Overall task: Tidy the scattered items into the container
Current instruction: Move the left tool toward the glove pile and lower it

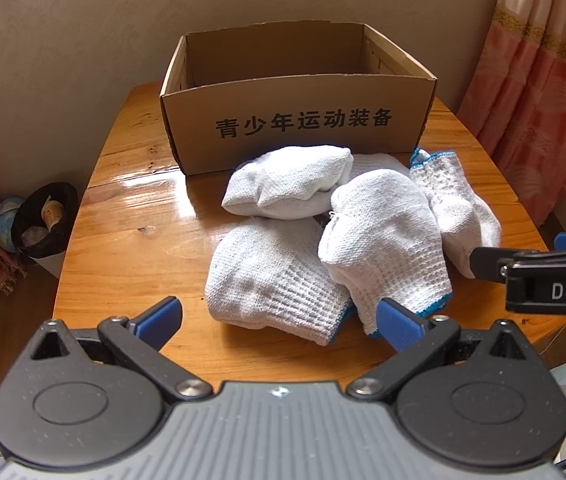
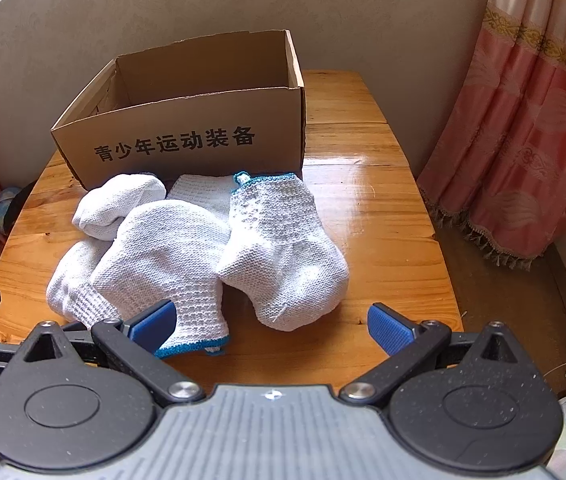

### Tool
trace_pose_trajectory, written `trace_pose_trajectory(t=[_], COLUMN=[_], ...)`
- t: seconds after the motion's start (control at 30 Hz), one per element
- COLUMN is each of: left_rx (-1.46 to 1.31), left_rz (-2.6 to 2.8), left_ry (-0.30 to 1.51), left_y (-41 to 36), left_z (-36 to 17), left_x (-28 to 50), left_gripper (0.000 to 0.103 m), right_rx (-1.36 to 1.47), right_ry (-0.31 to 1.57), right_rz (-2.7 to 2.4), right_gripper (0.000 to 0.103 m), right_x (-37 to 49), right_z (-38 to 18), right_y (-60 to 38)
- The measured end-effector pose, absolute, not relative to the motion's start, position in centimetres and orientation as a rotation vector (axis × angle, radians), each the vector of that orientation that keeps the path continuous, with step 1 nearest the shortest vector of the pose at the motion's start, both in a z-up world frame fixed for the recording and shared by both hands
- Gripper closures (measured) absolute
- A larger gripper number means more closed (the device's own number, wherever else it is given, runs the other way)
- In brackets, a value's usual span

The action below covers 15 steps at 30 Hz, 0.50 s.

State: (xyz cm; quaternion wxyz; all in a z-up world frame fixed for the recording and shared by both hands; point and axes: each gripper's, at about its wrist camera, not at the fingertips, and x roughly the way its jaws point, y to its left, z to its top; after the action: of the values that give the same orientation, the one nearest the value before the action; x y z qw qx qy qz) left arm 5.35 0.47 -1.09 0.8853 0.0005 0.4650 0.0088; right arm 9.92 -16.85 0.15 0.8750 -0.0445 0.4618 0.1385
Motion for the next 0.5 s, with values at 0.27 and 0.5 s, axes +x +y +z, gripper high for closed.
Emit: trace_pose_trajectory(t=[0.27, 0.5], left_rx=[0.019, 0.066], left_rz=[-0.003, -0.005], left_ry=[0.945, 0.917], left_y=[1.1, 1.3], left_z=[-0.9, -0.7], left_x=[6.9, 8.3], left_gripper=[0.001, 0.001], right_rx=[-0.119, -0.088], right_ry=[0.982, 0.998], right_rz=[0.31, 0.371], right_gripper=[0.0, 0.0], right_x=[11.8, 14.0], right_z=[0.1, 0.4], right_y=[-16.1, -16.7])
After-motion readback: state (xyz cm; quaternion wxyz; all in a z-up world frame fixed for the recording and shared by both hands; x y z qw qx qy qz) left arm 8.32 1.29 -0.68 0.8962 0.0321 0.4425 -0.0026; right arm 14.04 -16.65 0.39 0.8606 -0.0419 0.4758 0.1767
